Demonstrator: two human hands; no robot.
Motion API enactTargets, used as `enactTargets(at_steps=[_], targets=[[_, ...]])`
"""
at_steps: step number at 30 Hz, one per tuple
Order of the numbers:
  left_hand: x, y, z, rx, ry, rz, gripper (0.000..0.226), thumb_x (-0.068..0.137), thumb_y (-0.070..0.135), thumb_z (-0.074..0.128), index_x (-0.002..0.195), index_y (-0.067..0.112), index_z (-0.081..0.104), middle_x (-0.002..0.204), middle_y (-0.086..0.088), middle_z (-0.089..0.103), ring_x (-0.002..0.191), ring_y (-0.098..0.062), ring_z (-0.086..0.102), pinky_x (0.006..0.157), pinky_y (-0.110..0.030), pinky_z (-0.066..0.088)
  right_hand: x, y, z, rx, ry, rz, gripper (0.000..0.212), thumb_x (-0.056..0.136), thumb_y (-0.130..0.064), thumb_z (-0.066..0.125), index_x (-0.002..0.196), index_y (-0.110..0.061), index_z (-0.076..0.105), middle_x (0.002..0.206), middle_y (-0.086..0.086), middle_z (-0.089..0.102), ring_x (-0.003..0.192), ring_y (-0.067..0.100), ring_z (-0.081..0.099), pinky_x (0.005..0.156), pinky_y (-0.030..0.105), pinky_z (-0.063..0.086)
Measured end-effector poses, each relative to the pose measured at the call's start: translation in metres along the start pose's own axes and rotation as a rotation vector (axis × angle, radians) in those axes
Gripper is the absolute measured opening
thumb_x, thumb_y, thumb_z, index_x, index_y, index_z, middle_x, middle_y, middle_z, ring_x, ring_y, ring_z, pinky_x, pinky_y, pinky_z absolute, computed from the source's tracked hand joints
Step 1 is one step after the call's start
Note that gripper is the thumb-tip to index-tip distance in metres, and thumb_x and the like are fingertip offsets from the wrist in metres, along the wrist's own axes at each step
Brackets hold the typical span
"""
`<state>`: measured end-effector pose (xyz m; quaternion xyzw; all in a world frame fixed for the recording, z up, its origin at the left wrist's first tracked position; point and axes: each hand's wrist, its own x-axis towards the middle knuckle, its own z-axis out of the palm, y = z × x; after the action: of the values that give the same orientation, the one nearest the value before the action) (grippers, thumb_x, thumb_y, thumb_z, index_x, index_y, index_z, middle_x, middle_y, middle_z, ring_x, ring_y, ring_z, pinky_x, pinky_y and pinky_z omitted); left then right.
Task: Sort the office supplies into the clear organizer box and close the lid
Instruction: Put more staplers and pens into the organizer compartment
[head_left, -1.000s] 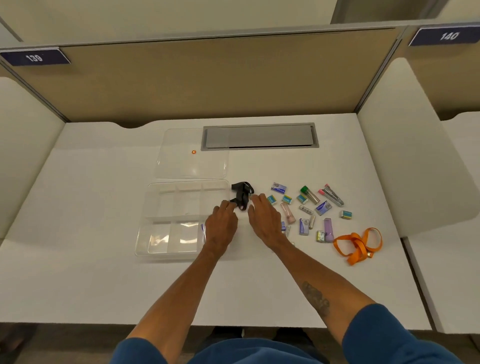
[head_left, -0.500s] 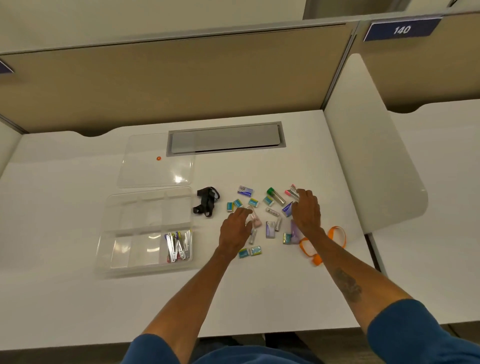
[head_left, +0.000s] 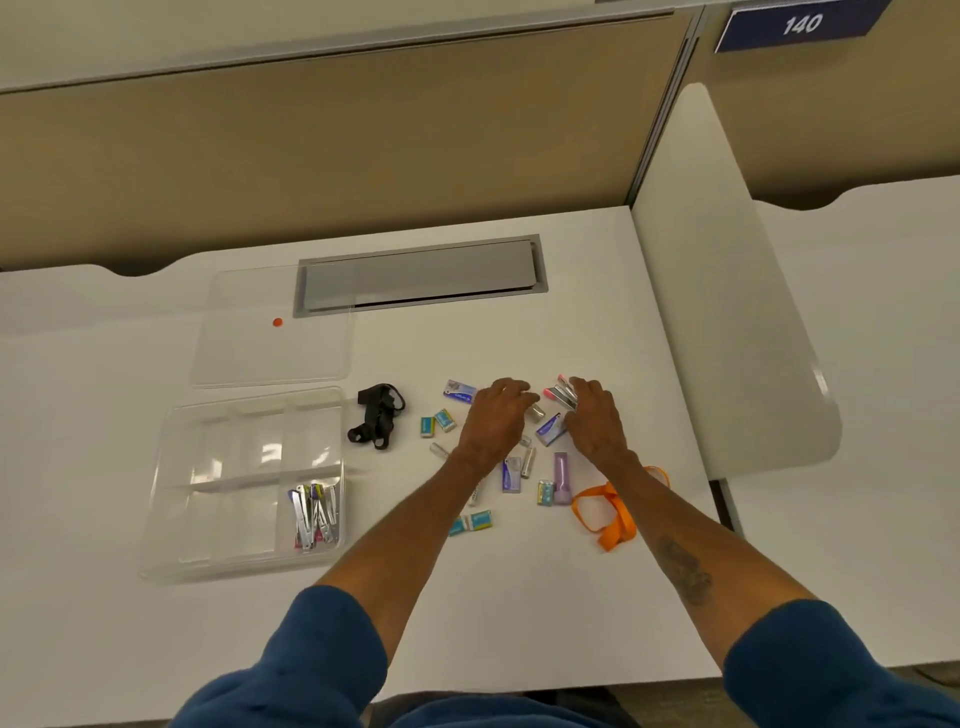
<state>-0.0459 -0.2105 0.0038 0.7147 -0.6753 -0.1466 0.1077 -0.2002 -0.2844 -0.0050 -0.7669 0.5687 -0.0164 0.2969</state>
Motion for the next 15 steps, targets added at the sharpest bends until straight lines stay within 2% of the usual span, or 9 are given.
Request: enactTargets(at_steps=[7,12,15], targets=[[0.023,-0.002,0.015,0.099,-0.059,0.053,0.038,0.068,-0.004,0.075,0.102,0.012,0.07,0.103,-0.008,0.069,0.1,-0.03,0.062,0.08,-0.041,0.051,0.016,0.0,0.001,-0.087,0.0,-0.08,0.052,0.088,-0.007,0.061,0.136,-0.012,0.044,0.126,0.014,0.054,0.108,0.029,0.051,0.086,0.037,0.047],[0.03,-0.005,0.019,0.134,-0.116,0.034,0.031,0.076,-0.003,0.067,0.103,0.012,0.066,0.1,-0.008,0.067,0.098,-0.03,0.059,0.081,-0.041,0.046,0.024,-0.002,0.0,-0.131,-0.016,-0.082,0.052,0.09,-0.008,0.06,0.138,-0.011,0.041,0.128,0.014,0.053,0.11,0.028,0.051,0.084,0.036,0.047],[0.032,-0.006,0.019,0.064,-0.079,-0.006,0.028,0.082,0.002,0.064,0.105,0.015,0.064,0.099,-0.006,0.067,0.093,-0.028,0.062,0.082,-0.04,0.046,0.024,-0.011,0.0,-0.017,0.049,-0.013,0.054,0.091,-0.011,0.06,0.141,-0.012,0.038,0.127,0.014,0.053,0.111,0.028,0.053,0.088,0.036,0.048]])
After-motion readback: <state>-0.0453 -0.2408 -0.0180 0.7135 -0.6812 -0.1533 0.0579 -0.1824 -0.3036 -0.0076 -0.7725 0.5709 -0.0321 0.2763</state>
